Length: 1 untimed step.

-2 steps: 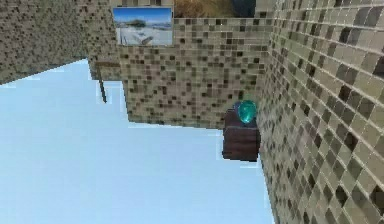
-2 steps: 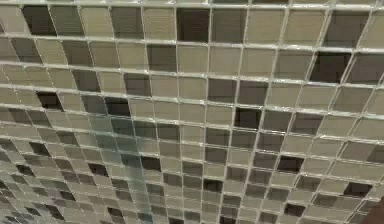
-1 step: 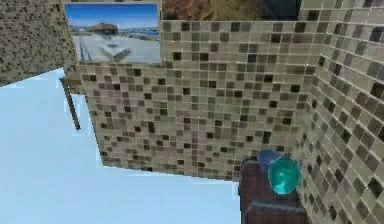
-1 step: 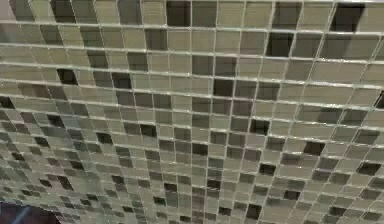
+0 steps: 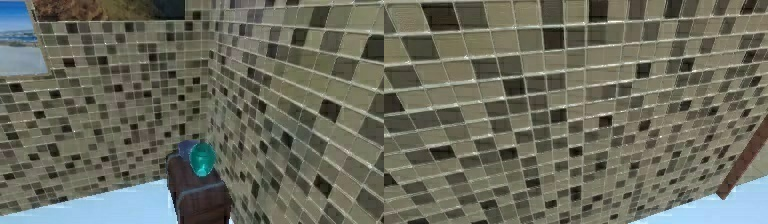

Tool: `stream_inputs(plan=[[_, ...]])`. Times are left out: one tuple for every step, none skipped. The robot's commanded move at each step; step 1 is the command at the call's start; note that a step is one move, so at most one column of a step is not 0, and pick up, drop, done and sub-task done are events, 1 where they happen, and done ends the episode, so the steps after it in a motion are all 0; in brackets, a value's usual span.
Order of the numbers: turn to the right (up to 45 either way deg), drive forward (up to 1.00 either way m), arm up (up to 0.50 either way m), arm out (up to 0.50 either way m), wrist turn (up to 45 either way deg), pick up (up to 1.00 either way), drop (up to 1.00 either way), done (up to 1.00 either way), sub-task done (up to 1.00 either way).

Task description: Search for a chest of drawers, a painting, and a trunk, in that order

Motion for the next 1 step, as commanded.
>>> stream_inputs(plan=[[0.0, 0.0, 0.0, 0.0, 0.0, 0.0, 0.0, 1.0, 0.0]])
